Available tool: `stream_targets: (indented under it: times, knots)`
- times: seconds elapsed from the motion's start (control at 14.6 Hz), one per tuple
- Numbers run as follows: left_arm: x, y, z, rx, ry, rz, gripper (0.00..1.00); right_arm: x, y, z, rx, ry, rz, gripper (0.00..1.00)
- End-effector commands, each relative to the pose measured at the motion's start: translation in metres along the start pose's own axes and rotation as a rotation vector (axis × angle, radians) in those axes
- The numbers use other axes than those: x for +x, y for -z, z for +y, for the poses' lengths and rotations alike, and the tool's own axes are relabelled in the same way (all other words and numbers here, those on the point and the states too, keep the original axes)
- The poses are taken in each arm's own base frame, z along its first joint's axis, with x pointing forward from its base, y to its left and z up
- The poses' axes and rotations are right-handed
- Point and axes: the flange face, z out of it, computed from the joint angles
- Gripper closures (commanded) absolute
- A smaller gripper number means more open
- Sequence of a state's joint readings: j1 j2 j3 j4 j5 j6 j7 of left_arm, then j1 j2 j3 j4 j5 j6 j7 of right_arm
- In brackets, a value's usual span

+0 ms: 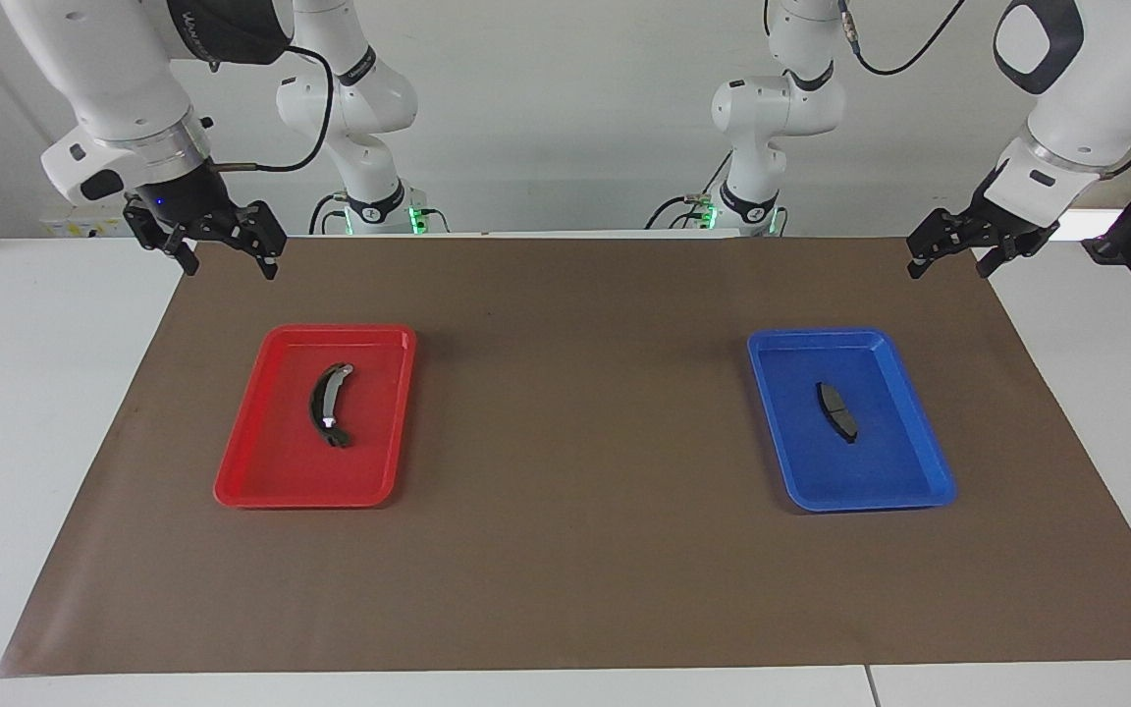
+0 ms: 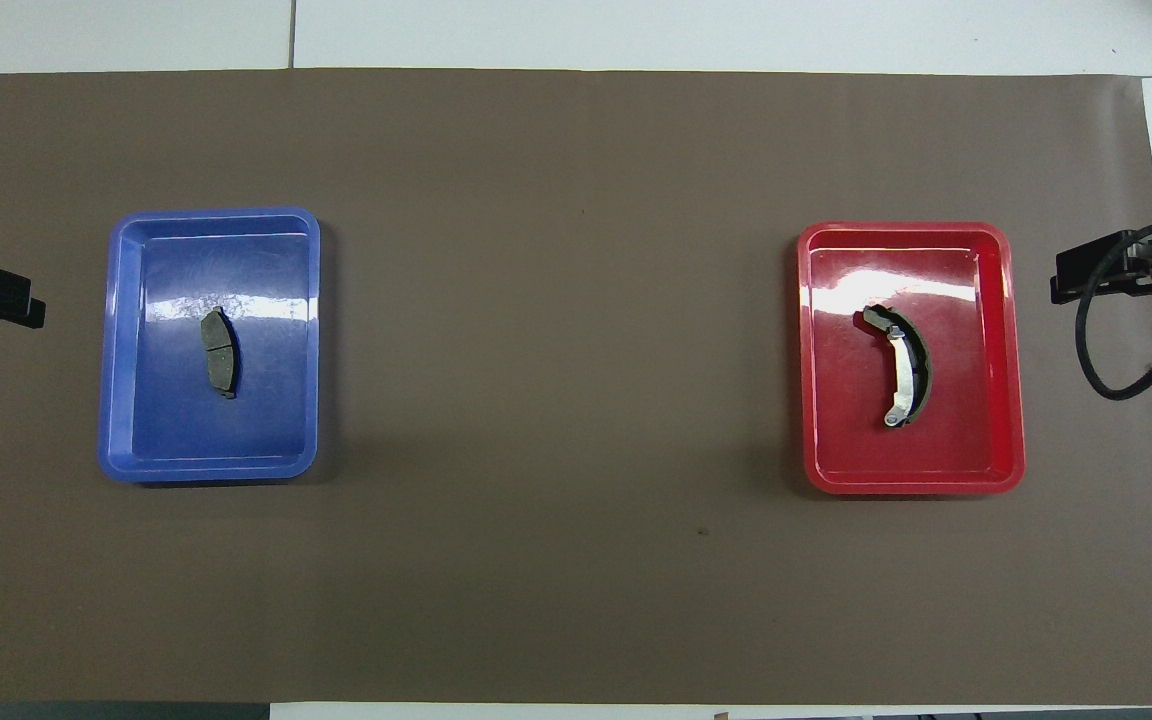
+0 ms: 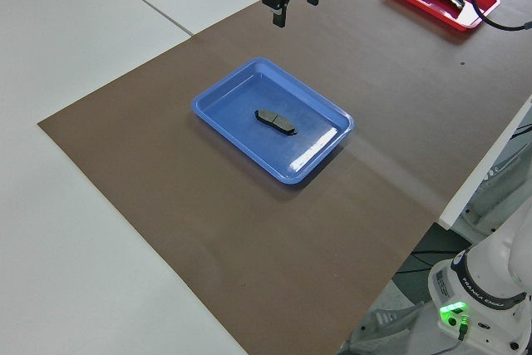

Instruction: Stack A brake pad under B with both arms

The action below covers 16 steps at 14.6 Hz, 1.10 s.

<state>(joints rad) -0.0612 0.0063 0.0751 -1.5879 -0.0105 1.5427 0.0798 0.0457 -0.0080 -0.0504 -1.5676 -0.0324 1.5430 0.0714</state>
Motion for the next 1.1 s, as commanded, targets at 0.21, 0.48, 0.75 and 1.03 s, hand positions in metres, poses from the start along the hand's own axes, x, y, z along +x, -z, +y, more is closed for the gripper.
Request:
stream_targets:
  times: [0.21, 0.48, 0.75, 1.03]
  knots:
    - [-0.01, -0.004, 0.004, 0.019, 0.001, 0.027, 0.01, -0.004, 0.002, 0.002, 0.001, 0.012, -0.002, 0.0]
    - [-0.015, -0.027, 0.004, 0.018, 0.001, 0.078, 0.01, -0.004, 0.002, 0.002, 0.001, 0.012, -0.002, 0.0]
    - [-0.005, -0.078, 0.004, 0.02, 0.015, 0.105, 0.01, -0.004, 0.0, 0.003, 0.001, 0.01, -0.005, 0.0]
    - [0.012, -0.144, 0.02, 0.021, 0.032, 0.126, 0.01, -0.004, 0.0, 0.003, 0.001, 0.01, -0.005, 0.0]
